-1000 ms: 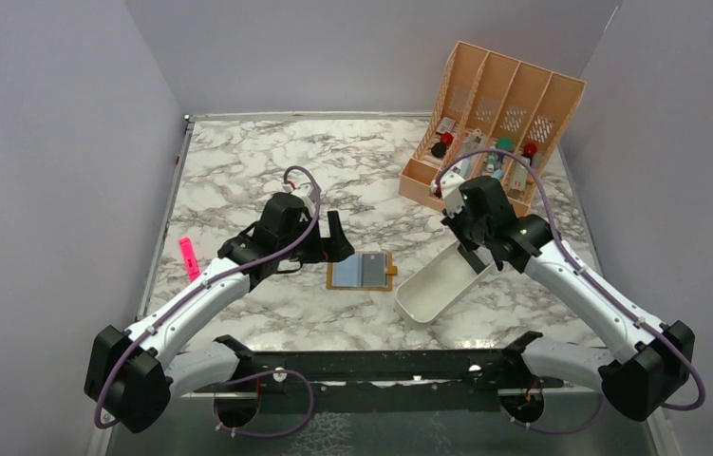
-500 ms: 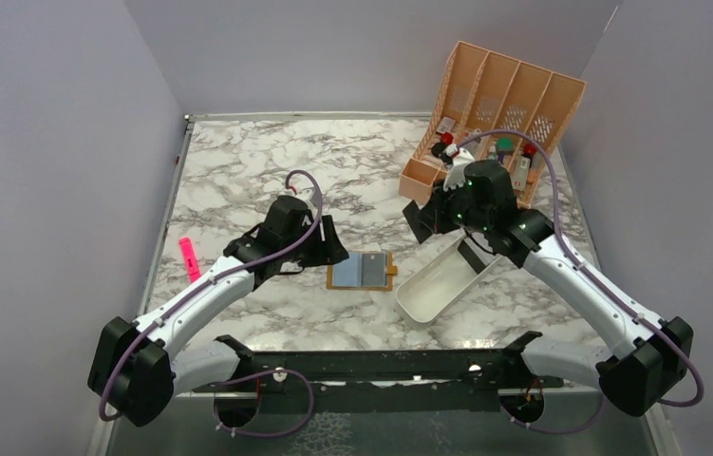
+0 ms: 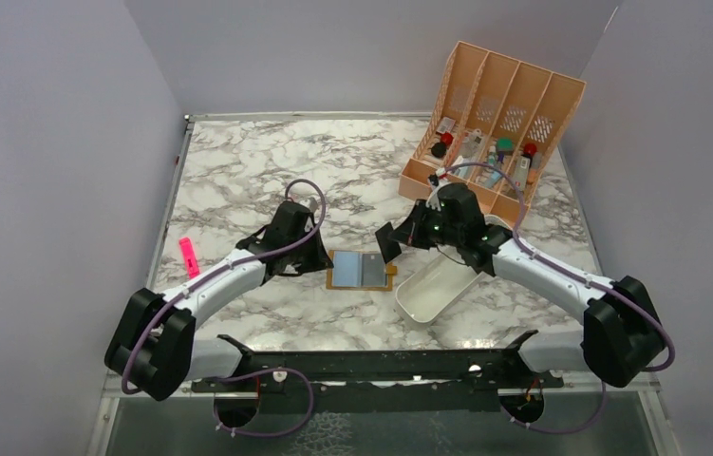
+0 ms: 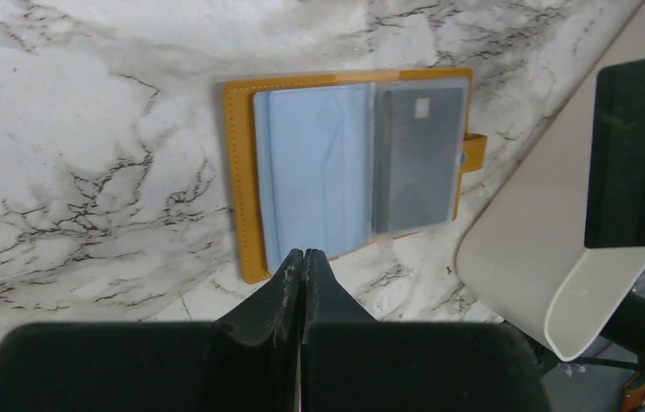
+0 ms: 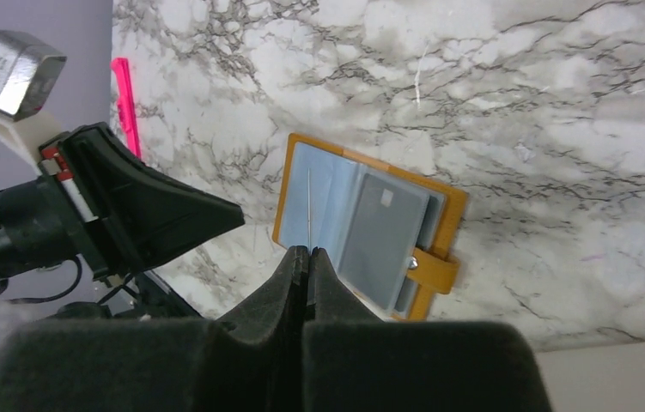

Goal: Put the credit cards into the card holder
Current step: Insert the credit card into the card holder.

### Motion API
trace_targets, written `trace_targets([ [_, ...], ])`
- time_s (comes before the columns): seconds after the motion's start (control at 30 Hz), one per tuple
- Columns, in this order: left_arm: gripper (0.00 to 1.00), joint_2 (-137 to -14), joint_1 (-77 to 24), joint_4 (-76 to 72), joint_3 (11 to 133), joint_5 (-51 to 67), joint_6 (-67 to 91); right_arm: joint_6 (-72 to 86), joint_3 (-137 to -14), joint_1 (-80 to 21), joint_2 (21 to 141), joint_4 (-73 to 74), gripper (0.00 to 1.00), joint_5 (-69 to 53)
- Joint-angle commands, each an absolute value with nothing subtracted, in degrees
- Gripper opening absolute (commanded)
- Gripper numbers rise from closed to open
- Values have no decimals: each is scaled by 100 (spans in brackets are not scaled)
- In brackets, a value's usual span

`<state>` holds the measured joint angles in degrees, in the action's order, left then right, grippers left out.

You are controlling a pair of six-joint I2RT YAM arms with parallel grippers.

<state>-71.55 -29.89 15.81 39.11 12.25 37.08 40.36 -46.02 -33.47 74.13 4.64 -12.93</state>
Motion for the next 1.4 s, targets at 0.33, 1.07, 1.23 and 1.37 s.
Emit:
trace_targets([
  [0.33, 0, -7952, -2796, 812, 3599, 1094, 3853, 4799, -4558, -4189, 8722, -923, 1, -719],
  [1.07, 0, -8082, -2798, 502, 3292, 1352, 3784, 4875, -4696, -4307, 9642, -1214, 1, -888],
  [1.23, 0, -8077, -2800, 499, 3268, 1384, 3779, 4875, -4614, -4307, 9754, -1500, 1, -1077],
  [1.37, 0, -8013, -2795, 515, 3254, 1384, 3779, 4883, -4568, -4307, 9783, -1608, 1, -1109],
])
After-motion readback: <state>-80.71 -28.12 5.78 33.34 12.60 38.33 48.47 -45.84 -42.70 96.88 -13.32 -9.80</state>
